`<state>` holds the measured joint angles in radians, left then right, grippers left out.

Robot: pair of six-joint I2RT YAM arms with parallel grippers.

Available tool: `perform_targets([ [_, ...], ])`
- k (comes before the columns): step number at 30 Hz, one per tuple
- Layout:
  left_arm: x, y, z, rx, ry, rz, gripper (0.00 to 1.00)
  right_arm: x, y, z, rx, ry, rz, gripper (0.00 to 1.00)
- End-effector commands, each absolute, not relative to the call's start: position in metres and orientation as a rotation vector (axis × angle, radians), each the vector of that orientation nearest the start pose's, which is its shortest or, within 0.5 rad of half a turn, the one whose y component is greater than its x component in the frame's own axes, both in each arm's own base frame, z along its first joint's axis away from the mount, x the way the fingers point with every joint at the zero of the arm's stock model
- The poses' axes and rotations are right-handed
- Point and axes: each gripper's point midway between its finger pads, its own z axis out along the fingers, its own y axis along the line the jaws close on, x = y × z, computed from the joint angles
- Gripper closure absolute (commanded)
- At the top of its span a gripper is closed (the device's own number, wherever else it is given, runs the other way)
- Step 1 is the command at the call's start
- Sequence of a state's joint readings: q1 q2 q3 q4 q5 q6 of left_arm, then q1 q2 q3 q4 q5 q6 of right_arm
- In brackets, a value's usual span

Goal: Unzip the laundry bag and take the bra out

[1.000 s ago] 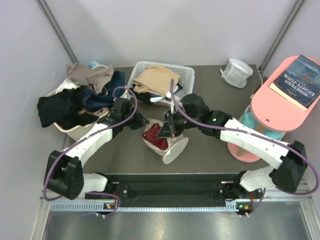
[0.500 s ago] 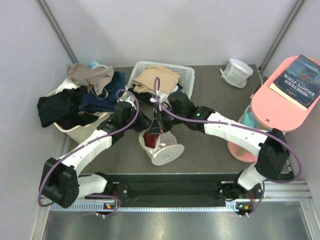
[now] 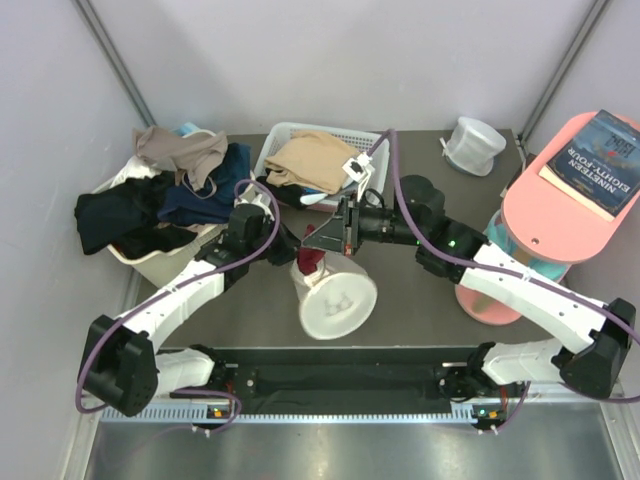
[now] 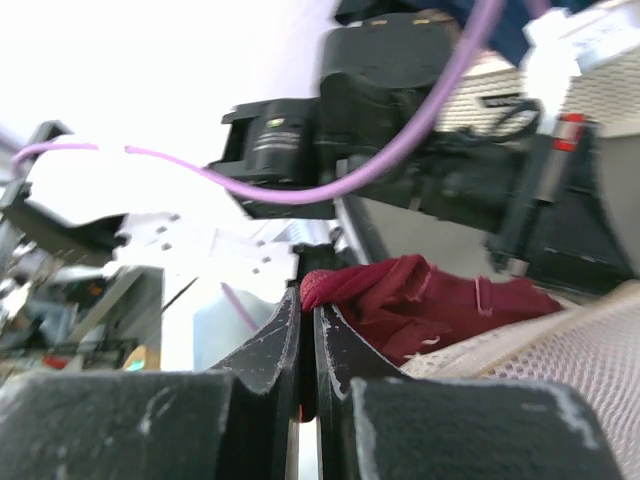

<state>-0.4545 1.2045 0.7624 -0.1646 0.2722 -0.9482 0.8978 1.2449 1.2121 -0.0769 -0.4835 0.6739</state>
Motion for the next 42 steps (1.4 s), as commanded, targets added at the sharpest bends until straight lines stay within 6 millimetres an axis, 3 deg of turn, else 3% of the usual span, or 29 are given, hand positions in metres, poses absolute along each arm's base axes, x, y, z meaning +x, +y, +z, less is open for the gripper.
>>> perform_targets([
  [1, 0.284, -0.22, 0.159, -0.367, 2.293, -0.998, 1.0, 0.193, 0.366, 0.351, -0.521, 1.819, 1.379, 1.0],
  [2, 0.285, -0.22, 0.166, -0.347, 2.271, -1.0, 0.99, 0.197, 0.364, 0.346, -0.509, 1.83, 1.354, 1.0],
  [3, 0.284, -0.219, 0.17, -0.335, 2.263, -0.996, 0.79, 0.2, 0.364, 0.34, -0.495, 1.843, 1.337, 1.0],
  [6, 0.279, -0.214, 0.183, -0.281, 2.238, -0.977, 0.37, 0.21, 0.365, 0.317, -0.478, 1.889, 1.297, 1.0],
  [9, 0.274, -0.206, 0.202, -0.228, 2.165, -0.957, 0.13, 0.213, 0.367, 0.289, -0.481, 1.954, 1.275, 1.0],
  [17, 0.24, -0.196, 0.234, -0.111, 2.013, -1.029, 0.13, 0.231, 0.364, 0.248, -0.381, 2.1, 1.215, 1.0],
  [24, 0.218, -0.193, 0.233, -0.05, 1.979, -1.071, 0.12, 0.238, 0.368, 0.24, -0.282, 2.165, 1.231, 1.0],
  [30, 0.217, -0.193, 0.247, 0.024, 1.951, -1.05, 0.1, 0.239, 0.373, 0.242, -0.255, 2.186, 1.259, 1.0],
  [42, 0.212, -0.236, 0.209, 0.169, 2.113, -1.138, 0.12, 0.244, 0.382, 0.259, -0.202, 2.191, 1.313, 1.0],
])
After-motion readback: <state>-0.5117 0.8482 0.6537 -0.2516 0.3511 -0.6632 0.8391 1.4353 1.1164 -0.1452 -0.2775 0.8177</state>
